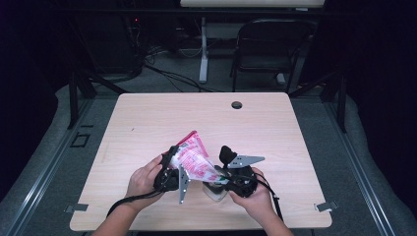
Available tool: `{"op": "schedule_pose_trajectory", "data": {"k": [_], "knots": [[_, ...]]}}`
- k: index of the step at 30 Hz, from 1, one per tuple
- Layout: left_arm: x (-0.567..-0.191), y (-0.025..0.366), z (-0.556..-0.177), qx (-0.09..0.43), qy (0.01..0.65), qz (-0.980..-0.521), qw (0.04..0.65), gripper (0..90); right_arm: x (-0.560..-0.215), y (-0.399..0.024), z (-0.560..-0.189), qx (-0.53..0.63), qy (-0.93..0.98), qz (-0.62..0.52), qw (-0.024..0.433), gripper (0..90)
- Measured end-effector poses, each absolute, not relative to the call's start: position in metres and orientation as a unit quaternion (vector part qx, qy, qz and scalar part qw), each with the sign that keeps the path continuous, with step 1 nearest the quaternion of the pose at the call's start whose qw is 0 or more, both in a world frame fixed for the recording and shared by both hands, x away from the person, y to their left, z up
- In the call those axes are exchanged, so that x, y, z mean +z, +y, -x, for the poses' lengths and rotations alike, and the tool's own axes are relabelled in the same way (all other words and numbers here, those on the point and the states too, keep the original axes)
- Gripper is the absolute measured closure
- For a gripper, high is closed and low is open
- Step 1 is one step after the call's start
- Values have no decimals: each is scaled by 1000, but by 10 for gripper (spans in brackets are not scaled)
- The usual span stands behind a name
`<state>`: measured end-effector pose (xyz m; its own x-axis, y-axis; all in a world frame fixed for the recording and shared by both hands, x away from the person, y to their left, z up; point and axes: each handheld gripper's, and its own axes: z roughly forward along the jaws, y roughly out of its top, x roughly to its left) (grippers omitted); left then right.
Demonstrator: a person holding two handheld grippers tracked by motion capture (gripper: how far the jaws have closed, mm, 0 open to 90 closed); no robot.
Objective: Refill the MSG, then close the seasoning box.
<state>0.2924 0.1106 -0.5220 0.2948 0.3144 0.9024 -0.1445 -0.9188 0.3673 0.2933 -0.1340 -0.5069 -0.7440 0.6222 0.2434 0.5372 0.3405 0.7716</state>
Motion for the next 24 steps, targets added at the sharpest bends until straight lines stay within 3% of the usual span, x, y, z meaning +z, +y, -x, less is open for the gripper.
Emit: {"op": "schedule_pose_trajectory", "data": {"k": [24], "knots": [[-516,108,-289,591,19,-790,163,656,-507,-138,-295,451,818,-355,48,900]]}}
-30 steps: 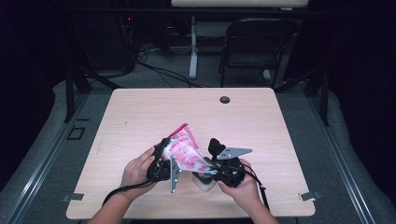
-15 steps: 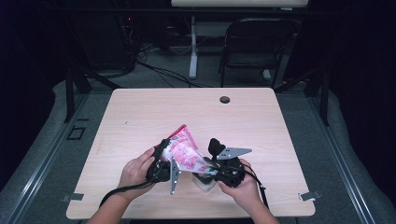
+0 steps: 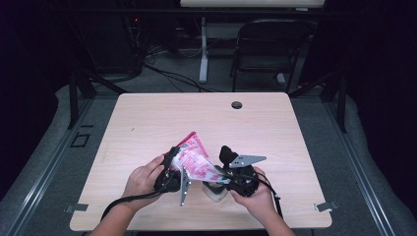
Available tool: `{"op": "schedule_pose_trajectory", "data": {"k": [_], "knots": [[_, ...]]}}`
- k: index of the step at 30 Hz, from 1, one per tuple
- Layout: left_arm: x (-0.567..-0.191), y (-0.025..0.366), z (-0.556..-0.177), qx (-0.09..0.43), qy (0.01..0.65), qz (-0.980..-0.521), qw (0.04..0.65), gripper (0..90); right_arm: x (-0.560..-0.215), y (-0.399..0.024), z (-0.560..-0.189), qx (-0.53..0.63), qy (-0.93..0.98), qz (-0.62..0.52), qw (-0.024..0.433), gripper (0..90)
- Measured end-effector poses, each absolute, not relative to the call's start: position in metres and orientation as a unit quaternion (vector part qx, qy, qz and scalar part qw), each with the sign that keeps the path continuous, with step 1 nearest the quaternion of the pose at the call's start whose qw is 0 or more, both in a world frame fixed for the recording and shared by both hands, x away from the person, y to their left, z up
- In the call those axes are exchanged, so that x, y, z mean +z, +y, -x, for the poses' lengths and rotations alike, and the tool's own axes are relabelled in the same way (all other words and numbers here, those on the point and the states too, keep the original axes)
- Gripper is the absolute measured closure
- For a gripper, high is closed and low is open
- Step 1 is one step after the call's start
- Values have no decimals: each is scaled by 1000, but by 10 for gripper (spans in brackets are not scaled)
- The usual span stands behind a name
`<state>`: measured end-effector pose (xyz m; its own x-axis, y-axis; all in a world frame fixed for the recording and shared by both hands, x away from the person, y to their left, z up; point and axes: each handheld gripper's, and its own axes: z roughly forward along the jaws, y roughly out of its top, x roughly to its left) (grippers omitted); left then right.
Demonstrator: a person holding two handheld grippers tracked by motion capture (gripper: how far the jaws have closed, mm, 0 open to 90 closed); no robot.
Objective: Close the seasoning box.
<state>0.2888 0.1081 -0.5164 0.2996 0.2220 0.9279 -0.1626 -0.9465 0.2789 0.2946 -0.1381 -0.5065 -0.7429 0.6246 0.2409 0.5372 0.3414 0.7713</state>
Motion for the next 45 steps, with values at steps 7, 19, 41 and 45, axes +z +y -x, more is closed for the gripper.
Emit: {"op": "schedule_pose_trajectory", "data": {"k": [7,19,41,45], "knots": [[-516,108,-290,591,15,-791,158,658,-507,-138,-296,450,817,-358,46,900],[-513,107,-291,585,5,-796,152,660,-507,-139,-295,449,818,-357,46,900],[-501,102,-292,584,-21,-801,133,664,-506,-141,-295,453,816,-356,41,900],[-500,101,-291,586,-23,-800,129,664,-506,-142,-295,453,816,-357,42,900]]}}
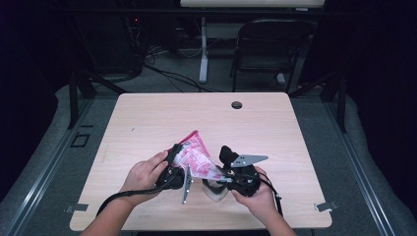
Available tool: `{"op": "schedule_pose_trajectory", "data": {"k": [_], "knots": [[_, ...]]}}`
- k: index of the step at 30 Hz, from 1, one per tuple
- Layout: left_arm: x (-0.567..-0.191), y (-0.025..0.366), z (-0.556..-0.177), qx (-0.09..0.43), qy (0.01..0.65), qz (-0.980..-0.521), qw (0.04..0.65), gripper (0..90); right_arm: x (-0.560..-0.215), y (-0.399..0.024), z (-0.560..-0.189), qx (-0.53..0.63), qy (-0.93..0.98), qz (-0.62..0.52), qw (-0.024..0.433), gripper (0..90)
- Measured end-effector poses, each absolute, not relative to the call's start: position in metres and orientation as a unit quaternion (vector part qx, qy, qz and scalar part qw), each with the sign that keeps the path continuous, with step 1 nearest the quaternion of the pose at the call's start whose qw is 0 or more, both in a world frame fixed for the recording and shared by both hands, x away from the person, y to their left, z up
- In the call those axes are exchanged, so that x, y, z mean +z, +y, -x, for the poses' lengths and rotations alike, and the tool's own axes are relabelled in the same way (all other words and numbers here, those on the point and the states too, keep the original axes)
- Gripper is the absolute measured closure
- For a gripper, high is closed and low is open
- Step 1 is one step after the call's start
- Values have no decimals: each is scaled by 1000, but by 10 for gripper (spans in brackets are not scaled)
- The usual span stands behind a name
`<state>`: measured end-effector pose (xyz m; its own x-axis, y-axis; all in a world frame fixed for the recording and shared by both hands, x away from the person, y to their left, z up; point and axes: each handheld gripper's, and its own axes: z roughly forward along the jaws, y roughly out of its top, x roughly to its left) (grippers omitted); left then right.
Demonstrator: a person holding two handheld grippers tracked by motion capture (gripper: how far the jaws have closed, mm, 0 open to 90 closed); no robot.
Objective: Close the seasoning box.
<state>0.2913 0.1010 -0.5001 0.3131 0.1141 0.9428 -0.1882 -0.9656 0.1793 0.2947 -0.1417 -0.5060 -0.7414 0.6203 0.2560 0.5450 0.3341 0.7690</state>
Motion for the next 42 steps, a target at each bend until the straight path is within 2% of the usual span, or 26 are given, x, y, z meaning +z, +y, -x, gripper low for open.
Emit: {"op": "schedule_pose_trajectory", "data": {"k": [17,42], "knots": [[-495,96,-291,596,-42,-794,110,664,-509,-142,-296,451,815,-361,44,900],[-490,94,-288,600,-43,-791,113,666,-511,-141,-296,448,815,-365,51,897]]}}
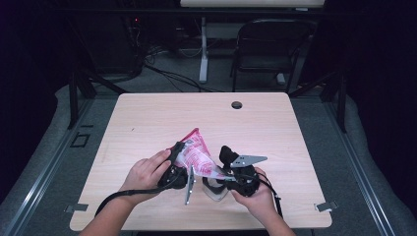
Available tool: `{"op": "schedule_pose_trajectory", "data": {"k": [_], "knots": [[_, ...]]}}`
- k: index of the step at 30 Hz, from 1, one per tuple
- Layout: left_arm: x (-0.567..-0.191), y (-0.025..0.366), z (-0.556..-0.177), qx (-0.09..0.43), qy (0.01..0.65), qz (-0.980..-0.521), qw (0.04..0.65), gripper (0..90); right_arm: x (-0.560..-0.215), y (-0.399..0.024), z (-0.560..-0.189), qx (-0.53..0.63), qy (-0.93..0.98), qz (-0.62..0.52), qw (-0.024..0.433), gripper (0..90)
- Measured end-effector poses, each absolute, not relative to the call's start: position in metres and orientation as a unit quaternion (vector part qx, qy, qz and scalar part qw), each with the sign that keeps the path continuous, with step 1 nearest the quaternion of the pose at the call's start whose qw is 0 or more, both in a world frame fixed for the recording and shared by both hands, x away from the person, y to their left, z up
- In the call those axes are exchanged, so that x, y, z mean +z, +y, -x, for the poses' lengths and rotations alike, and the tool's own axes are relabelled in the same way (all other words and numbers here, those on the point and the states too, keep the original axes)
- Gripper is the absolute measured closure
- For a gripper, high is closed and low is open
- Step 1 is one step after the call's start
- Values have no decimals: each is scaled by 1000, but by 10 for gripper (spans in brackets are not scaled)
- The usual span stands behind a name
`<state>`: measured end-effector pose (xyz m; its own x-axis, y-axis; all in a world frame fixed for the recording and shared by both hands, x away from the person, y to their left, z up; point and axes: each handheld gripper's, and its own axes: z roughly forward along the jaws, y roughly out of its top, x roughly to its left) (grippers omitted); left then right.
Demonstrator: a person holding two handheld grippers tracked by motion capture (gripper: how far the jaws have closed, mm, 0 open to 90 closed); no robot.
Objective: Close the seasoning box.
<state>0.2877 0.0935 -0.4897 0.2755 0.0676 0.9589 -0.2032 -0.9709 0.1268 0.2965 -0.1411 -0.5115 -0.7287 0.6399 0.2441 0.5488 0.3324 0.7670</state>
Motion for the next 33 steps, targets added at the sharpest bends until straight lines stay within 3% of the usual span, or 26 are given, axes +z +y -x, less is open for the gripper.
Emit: {"op": "schedule_pose_trajectory", "data": {"k": [33], "knots": [[-491,95,-287,611,-41,-782,114,669,-516,-139,-299,456,807,-373,53,896]]}}
